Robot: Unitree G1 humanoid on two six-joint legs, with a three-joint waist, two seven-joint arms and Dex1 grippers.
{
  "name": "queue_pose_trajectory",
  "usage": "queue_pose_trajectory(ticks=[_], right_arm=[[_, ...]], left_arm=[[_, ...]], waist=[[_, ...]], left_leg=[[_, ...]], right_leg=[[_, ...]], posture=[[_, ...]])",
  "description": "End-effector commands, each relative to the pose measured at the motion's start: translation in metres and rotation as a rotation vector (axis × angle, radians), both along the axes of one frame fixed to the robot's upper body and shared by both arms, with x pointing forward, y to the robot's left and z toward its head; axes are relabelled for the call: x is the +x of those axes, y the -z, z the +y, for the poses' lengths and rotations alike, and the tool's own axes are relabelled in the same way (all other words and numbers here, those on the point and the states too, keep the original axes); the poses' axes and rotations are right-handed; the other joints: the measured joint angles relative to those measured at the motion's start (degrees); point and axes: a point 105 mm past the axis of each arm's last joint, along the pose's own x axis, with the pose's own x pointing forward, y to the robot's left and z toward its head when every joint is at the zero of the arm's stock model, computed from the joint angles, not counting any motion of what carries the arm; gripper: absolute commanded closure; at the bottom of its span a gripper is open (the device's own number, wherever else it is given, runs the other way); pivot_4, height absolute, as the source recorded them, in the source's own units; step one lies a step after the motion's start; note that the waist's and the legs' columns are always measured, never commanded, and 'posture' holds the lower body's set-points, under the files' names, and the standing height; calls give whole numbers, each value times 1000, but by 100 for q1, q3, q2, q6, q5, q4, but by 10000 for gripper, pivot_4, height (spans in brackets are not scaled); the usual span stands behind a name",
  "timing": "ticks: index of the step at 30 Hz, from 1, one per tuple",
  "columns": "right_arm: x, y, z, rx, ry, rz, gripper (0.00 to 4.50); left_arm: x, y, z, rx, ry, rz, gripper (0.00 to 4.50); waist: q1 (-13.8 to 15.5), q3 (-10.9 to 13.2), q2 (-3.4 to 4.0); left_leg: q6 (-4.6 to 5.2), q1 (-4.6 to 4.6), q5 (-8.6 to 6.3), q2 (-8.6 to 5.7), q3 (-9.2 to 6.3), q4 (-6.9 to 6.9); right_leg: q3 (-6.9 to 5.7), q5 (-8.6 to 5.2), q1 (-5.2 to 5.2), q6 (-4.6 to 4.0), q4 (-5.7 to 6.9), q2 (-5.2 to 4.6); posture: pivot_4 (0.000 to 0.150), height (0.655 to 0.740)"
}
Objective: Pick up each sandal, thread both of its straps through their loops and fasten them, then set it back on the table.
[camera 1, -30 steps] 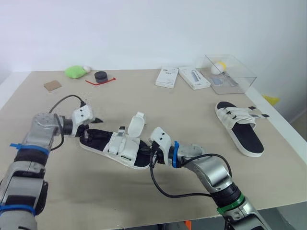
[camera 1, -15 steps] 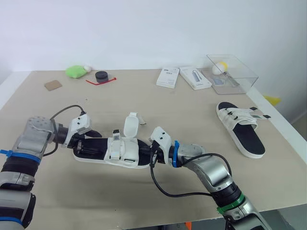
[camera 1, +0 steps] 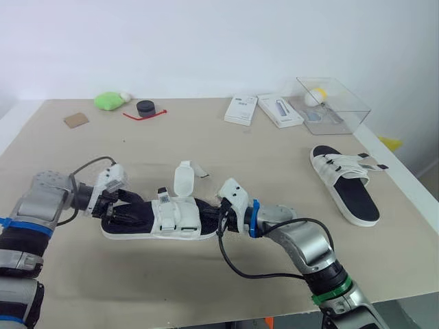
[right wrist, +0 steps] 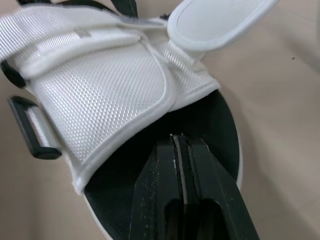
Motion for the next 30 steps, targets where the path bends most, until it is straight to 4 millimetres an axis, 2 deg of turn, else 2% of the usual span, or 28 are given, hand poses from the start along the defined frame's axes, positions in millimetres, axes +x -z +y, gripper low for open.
queue_pose_trajectory(ticks=[1, 5, 8, 13, 16, 20, 26, 30], right_arm=[[-6, 5, 2, -20, -5, 12, 45000], [-6, 19, 0, -69, 17, 38, 45000], [-5, 20, 0, -77, 20, 38, 45000], [-4, 21, 1, -78, 28, 34, 45000], [-4, 20, 0, -76, 34, 32, 45000], [-4, 19, -1, -76, 39, 33, 45000], [-5, 19, -2, -77, 41, 33, 45000], [-5, 18, -3, -77, 44, 31, 45000]], left_arm=[[9, -51, -3, -163, -53, -68, 1025], [21, -87, -17, -415, -136, 4, 1025], [30, -98, -33, -562, -191, 144, 1025], [30, -69, -66, -585, -241, 443, 1025], [39, -53, -72, -548, -309, 451, 1025], [54, -45, -72, -566, -382, 431, 1025], [61, -40, -76, -585, -405, 428, 1025], [59, -52, -73, -644, -382, 428, 1025]], waist=[[1, 0, -1], [0, -2, -4], [-1, -2, -3], [-27, 0, 11], [-27, -1, 8], [-26, -1, 9], [-8, -1, 8], [-9, -1, 9]], left_leg=[[1, -1, 0, 0, -3, 0], [1, 2, 0, 1, -7, 0], [11, 10, 6, -3, -22, 6], [14, 22, 9, -3, -33, 7], [13, 17, 9, 0, -56, 7], [10, 19, 11, 0, -66, 6], [-7, 17, 19, -1, -67, 6], [-8, 15, 20, -1, -67, 5]], right_leg=[[0, 0, 0, 0, 2, 2], [-1, 0, 2, 0, 4, 6], [-2, -3, 24, 0, 4, 12], [1, -3, 37, 4, 5, 21], [3, 12, 38, 20, 8, 42], [1, 22, 39, 12, 10, 45], [1, 18, 42, 5, 8, 43], [1, 20, 40, 8, 8, 44]], posture=[[1500, 7400], [1500, 7400], [1500, 7400], [1500, 7400], [1500, 7400], [1500, 7400], [1500, 7400], [1500, 7400]])
